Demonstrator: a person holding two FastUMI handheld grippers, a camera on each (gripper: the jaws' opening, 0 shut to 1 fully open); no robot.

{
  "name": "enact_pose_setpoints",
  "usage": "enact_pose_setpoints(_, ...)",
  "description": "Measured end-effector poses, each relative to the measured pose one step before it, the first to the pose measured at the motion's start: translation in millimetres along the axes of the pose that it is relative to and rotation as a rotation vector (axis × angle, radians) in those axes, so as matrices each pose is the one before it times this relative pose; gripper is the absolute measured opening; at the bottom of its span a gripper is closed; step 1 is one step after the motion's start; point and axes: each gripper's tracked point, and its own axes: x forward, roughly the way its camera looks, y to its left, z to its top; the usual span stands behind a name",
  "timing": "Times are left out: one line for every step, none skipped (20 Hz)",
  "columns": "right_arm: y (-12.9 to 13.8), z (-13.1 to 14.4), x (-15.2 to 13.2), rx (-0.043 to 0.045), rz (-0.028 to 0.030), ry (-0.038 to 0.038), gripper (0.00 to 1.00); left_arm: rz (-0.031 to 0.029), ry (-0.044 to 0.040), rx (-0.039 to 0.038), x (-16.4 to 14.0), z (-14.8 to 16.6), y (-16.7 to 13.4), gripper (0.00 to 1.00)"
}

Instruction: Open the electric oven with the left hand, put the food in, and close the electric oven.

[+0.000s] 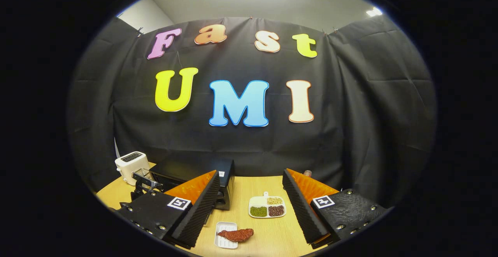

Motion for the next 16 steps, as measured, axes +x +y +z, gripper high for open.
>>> enact_pose_setpoints(-0.3,-2.9,-0.35,-0.00177,0.00271,0.00565,0.98,0.00136,0.00444,-0.00881,-1.0,-0.66,1.84,0.96)
enact_pose_setpoints(-0.37,-4.61,1.02,-0.00247,0.0041,0.00935,0.98,-0.00268,-0.01018,-0.01103,-2.63,-0.32,0.45,0.97)
enact_pose_setpoints(-2.11,-6.14,1.17,-0.00029,0.00113,0.01481,0.98,0.0007,-0.01974,-0.00691,-3.93,5.51,1.77,0.97)
enact_pose_setpoints(-2.88,-8.24,1.74,0.00509,0.0029,0.01714,0.98,-0.00337,-0.02597,-0.00865,-6.46,8.49,0.61,0.95)
enact_pose_setpoints(-2.84,-9.75,3.88,0.00237,0.0036,0.02503,0.98,-0.00742,-0.02507,-0.01348,-6.98,10.02,-0.56,0.95)
enact_pose_setpoints(-3.4,-13.45,5.77,-0.00408,0.00166,0.03224,0.98,-0.01414,-0.02388,-0.01725,-10.71,8.04,-3.2,0.95)
enact_pose_setpoints(-2.68,-11.86,4.88,-0.00056,0.01209,0.03168,0.98,-0.01218,-0.03794,-0.01935,-10.3,12.8,-1.55,0.95)
enact_pose_setpoints(-1.22,-13.44,3.54,0.00238,0.01452,0.03368,0.94,-0.00381,-0.04234,-0.01047,-11.58,15.87,-0.48,0.95)
enact_pose_setpoints(-1.79,-13.59,5.2,0.00528,0.01713,0.04366,0.98,0.00011,-0.03734,-0.00237,-13.1,14.92,0.83,0.95)
enact_pose_setpoints(-0.65,-16.02,6.42,0.00957,0.02312,0.04576,0.98,0.00072,-0.03993,-0.00373,-11.86,15.41,0.75,0.96)
enact_pose_setpoints(-1.56,-14.21,6.07,0.01964,0.02284,0.04505,0.98,0.00209,-0.03857,-0.00545,-11.78,15.59,1.17,0.95)
enact_pose_setpoints(-2.78,-15.33,7.3,0.03067,0.01916,0.0459,0.98,0.00038,-0.03535,-0.00584,-10.1,14.33,0.7,0.95)
enact_pose_setpoints(-3.09,-14.26,8.39,0.03537,0.01964,0.0447,0.98,-0.00024,-0.03771,-0.00545,-9.72,17.26,0.3,0.95)
enact_pose_setpoints(-1.96,-14.78,9.09,0.03374,0.0216,0.04429,0.98,0.00395,-0.03528,-0.00062,-12.45,16.27,2.89,0.95)
enact_pose_setpoints(-0.87,-14.44,9.72,0.03513,0.03532,0.04624,0.98,0.0087,-0.02995,0.00216,-10.62,15.34,2.59,0.95)
enact_pose_setpoints(0.74,-15.69,12.45,0.04244,0.03568,0.04547,0.98,0.00998,-0.02899,0.00084,-8.98,12.83,3.13,0.96)
